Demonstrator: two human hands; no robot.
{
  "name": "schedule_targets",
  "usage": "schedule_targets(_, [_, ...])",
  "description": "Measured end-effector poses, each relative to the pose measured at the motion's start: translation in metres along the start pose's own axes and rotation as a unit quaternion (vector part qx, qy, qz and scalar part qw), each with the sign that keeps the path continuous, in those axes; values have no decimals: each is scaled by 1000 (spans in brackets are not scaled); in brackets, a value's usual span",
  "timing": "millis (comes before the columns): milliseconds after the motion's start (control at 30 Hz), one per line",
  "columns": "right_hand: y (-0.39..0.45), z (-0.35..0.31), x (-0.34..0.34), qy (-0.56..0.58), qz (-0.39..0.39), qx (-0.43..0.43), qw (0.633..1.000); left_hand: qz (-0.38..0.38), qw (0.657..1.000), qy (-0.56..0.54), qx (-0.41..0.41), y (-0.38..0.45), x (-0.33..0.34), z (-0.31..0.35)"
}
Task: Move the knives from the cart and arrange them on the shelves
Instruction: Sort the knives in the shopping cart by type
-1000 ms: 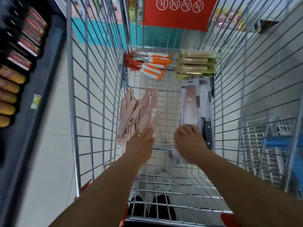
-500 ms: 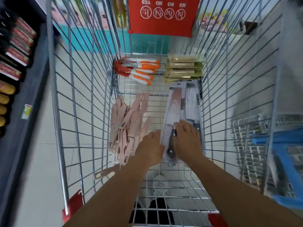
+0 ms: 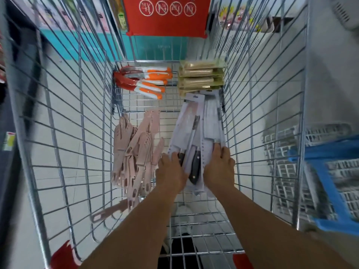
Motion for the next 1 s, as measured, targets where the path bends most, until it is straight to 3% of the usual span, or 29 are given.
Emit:
schedule_targets(200, [-4,-2,1,-6,-27,17,999,29,999,-2,-21,6,-2,-1])
schedule_targets(400, [-17,-13,18,8,-69,31,997,8,998,-43,-44,9,1,-8])
schedule_targets(800, [-36,-21,14,87,-66,91,990,-33,988,-152,-23,-14,-10,-22])
schedule_targets(1000, [-55,-29,-10,94,-44,80,991,-23,991,-127,-34,-45,-37,-26])
Point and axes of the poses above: each hand's wrist, its own y-axis towards the middle knuckle, its own x-axis out of the palm, z = x × y, the point moved 7 cm from there along y, towards the middle knuckle, and after that the axes turned 6 degrees about y, right-handed, at the moved point
